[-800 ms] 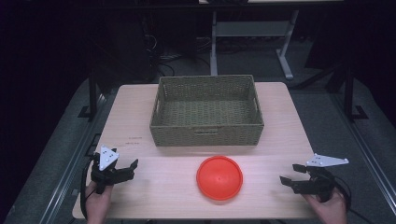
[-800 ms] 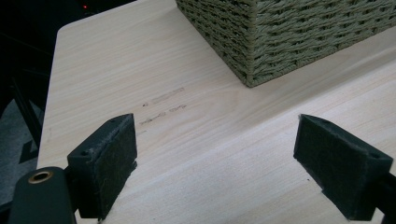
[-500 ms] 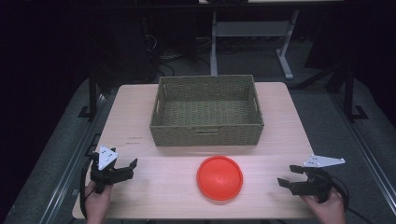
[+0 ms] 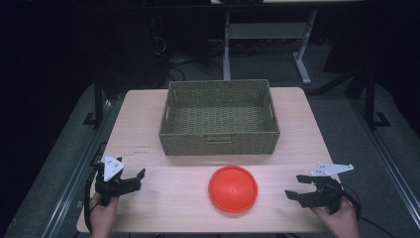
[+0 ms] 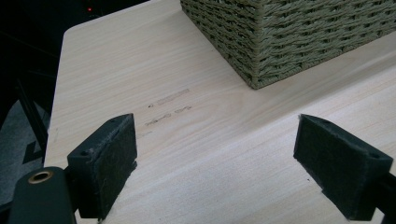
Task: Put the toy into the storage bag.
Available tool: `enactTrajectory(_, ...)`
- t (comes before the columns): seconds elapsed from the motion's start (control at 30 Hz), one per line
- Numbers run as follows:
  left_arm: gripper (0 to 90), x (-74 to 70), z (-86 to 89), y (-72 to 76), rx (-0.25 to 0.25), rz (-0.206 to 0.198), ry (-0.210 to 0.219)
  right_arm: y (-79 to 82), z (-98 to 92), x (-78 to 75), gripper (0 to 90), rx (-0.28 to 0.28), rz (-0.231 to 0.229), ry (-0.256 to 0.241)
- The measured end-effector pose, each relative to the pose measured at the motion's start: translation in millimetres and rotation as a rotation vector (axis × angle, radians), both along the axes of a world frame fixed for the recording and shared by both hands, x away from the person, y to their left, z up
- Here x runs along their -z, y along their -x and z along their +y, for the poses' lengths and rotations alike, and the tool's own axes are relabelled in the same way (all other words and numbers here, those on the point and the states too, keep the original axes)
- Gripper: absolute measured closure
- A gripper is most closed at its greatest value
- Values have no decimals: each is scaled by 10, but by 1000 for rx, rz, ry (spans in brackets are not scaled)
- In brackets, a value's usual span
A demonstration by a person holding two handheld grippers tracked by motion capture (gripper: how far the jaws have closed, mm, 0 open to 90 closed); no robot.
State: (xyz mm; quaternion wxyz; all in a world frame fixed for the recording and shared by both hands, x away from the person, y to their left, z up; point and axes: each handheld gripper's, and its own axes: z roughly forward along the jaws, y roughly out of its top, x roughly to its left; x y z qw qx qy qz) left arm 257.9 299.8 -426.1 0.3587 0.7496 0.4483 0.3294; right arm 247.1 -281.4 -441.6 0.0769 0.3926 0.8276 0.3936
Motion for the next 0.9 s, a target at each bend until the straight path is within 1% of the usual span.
enactTrajectory(0.07, 129, -3, 7, 4, -3, -5, -1, -8, 59, -36, 227, -6, 9, 10)
enactTrajectory(0.2, 128, 0, 21, 9, -6, -2, 2, -24, 184, -100, 211, -32, 6, 43)
enactTrajectory(0.23, 128, 0, 21, 9, -6, -2, 2, -24, 184, -100, 211, -32, 6, 43)
enactTrajectory(0.27, 129, 0, 28, 6, -12, -4, 2, -43, 274, -127, 179, -41, 22, 55)
enactTrajectory(0.37, 129, -3, 31, 9, -14, -4, 3, -64, 318, -134, 166, -45, 25, 59)
enactTrajectory(0.4, 129, -5, 28, 12, -14, -5, 4, -88, 388, -144, 148, -58, 34, 54)
enactTrajectory(0.43, 129, -5, 28, 12, -14, -5, 4, -88, 388, -144, 148, -58, 34, 54)
enactTrajectory(0.47, 129, -7, 27, 12, -8, -7, -1, -115, 454, -151, 142, -65, 38, 64)
enactTrajectory(0.57, 129, -6, 22, 11, -7, -10, -2, -156, 517, -163, 153, -78, 75, 63)
enactTrajectory(0.6, 129, -6, 21, 11, -6, -10, -2, -173, 541, -170, 160, -94, 98, 52)
enactTrajectory(0.63, 128, -7, 21, 11, -6, -11, -2, -188, 566, -179, 160, -108, 104, 43)
enactTrajectory(0.7, 129, -7, 22, 11, -7, -12, -2, -214, 624, -208, 151, -120, 103, 41)
enactTrajectory(0.77, 129, -9, 23, 15, -7, -11, -5, -238, 664, -226, 151, -124, 107, 49)
enactTrajectory(0.9, 128, -10, 10, 16, -6, -13, -12, -295, 769, -227, 155, -147, 114, 78)
